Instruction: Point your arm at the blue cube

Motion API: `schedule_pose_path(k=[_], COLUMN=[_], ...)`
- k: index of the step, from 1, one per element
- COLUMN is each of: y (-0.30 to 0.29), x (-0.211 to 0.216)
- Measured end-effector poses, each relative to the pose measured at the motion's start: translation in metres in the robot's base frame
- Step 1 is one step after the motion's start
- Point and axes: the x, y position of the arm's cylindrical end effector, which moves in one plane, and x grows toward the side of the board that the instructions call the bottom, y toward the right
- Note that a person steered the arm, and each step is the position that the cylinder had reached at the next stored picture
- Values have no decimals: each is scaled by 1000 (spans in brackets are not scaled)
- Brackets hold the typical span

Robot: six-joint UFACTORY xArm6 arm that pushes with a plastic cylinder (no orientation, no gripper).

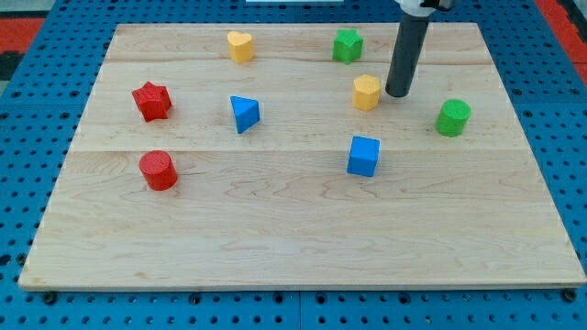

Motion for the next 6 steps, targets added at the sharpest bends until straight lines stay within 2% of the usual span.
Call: schedule_pose_path(k=[1, 4, 6], y=[-24, -40, -50], x=[0, 24, 73])
